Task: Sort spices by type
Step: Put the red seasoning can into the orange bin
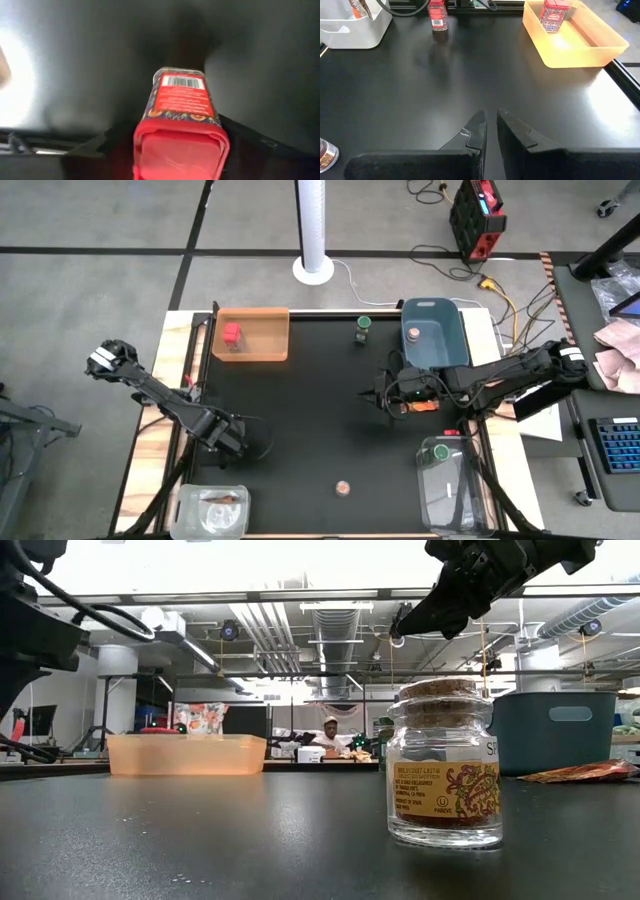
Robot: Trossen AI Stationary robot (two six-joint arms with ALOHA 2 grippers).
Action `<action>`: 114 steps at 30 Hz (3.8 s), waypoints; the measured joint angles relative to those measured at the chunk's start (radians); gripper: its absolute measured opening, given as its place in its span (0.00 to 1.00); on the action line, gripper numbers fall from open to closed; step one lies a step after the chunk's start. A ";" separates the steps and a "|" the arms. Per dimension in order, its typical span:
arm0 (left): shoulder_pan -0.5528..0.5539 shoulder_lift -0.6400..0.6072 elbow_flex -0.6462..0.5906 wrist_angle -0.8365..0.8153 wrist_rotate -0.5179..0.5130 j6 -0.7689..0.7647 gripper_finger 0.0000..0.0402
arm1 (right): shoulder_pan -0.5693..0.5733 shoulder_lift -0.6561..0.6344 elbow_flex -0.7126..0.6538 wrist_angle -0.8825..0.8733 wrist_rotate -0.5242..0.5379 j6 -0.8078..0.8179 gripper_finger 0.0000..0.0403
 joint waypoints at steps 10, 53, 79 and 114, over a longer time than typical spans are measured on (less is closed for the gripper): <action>0.005 0.001 0.114 -0.022 -0.027 -0.004 0.49 | 0.000 0.000 0.000 -0.012 0.000 0.001 0.08; 1.223 0.484 0.814 -0.080 -0.136 1.378 0.49 | 0.000 0.000 0.000 -0.048 0.000 0.013 0.08; 1.305 0.671 0.837 -0.013 -0.143 1.237 0.49 | 0.000 0.000 0.000 -0.052 -0.001 0.017 0.08; 1.305 0.662 0.813 0.003 -0.238 1.204 0.96 | 0.000 0.000 0.002 -0.053 -0.001 0.038 0.08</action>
